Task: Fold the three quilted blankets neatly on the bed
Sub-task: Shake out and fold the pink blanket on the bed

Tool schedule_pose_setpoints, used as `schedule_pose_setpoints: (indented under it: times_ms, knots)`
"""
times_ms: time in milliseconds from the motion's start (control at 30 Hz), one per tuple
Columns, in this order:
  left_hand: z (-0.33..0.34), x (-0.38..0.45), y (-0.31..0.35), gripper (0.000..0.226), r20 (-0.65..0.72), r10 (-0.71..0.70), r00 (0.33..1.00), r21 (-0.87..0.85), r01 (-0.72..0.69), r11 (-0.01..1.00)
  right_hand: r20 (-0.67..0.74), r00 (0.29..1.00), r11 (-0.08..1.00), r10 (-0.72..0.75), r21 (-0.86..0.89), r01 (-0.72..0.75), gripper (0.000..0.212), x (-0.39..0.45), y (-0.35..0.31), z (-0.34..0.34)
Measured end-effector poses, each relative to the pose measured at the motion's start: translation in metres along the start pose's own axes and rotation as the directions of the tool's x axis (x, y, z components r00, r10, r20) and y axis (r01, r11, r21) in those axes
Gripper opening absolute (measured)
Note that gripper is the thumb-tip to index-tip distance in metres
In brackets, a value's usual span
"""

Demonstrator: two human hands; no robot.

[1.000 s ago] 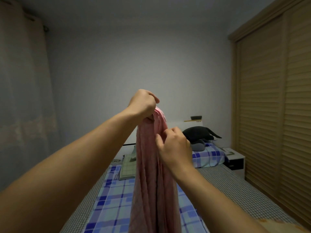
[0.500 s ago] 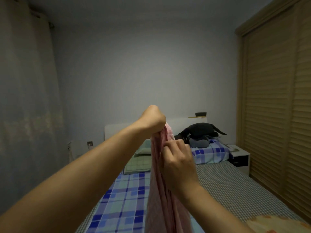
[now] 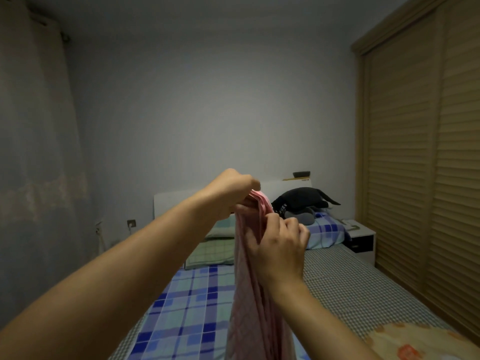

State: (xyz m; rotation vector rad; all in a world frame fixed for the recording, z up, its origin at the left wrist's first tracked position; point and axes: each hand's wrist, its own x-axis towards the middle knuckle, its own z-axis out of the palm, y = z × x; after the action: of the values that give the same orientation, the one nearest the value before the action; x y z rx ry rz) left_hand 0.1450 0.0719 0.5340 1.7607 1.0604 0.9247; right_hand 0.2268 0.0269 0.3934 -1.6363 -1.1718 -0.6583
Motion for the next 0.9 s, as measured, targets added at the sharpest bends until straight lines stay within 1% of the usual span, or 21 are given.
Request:
schedule_pose_setpoints:
  times_ms: [67,133,167,233,333,367,400,500,567,600,700,800,900]
  knots:
    - [0.002,0.002,-0.006,0.019,0.043,0.035,0.998,0.078,-0.038,0.996,-0.011,0.998,0.998,0.062,-0.009,-0.062,0.011,-0.003,0.008,0.004]
    - [0.002,0.002,-0.016,0.017,0.037,0.131,0.991,0.200,-0.136,0.970,0.005,0.993,0.993,0.114,0.001,-0.114,0.014,-0.009,0.022,0.008]
    - [0.000,0.003,-0.022,0.018,0.012,0.188,0.982,0.247,-0.186,0.951,0.023,0.991,0.991,0.128,0.036,-0.129,0.015,-0.013,0.029,0.010]
    - [-0.004,0.007,-0.030,0.021,-0.064,0.298,0.953,0.310,-0.265,0.913,0.109,0.982,0.968,0.155,0.181,-0.172,0.013,-0.026,0.039,0.016]
    - [-0.009,0.010,-0.035,0.032,-0.113,0.399,0.910,0.358,-0.337,0.871,0.255,0.949,0.846,0.182,0.452,-0.284,0.013,-0.040,0.047,0.021]
    - [-0.010,0.010,-0.035,0.031,-0.122,0.428,0.896,0.379,-0.357,0.854,0.250,0.952,0.832,0.175,0.480,-0.279,0.014,-0.043,0.048,0.020]
    - [-0.011,0.010,-0.035,0.030,-0.134,0.447,0.885,0.392,-0.367,0.844,0.200,0.967,0.849,0.161,0.472,-0.239,0.014,-0.044,0.050,0.018]
    - [-0.018,0.014,-0.037,0.029,-0.182,0.449,0.875,0.393,-0.354,0.848,-0.010,0.997,0.936,0.070,0.346,-0.062,0.008,-0.042,0.048,0.011]
    - [-0.022,0.019,-0.039,0.030,-0.205,0.435,0.877,0.403,-0.329,0.854,-0.072,0.997,0.966,-0.002,0.258,0.020,0.005,-0.041,0.044,0.010]
    - [-0.023,0.020,-0.040,0.030,-0.210,0.431,0.878,0.409,-0.321,0.854,-0.070,0.998,0.970,-0.008,0.241,0.025,0.006,-0.040,0.042,0.011]
    - [-0.018,0.019,-0.041,0.030,-0.202,0.418,0.886,0.385,-0.320,0.866,0.000,1.000,0.971,0.030,0.237,-0.029,0.020,-0.041,0.036,0.017]
    - [-0.014,0.022,-0.044,0.029,-0.185,0.399,0.898,0.352,-0.318,0.880,0.029,0.996,0.956,0.088,0.278,-0.093,0.031,-0.042,0.034,0.023]
    - [-0.017,0.027,-0.046,0.031,-0.198,0.376,0.905,0.332,-0.299,0.895,0.047,0.990,0.931,0.130,0.336,-0.139,0.019,-0.045,0.036,0.024]
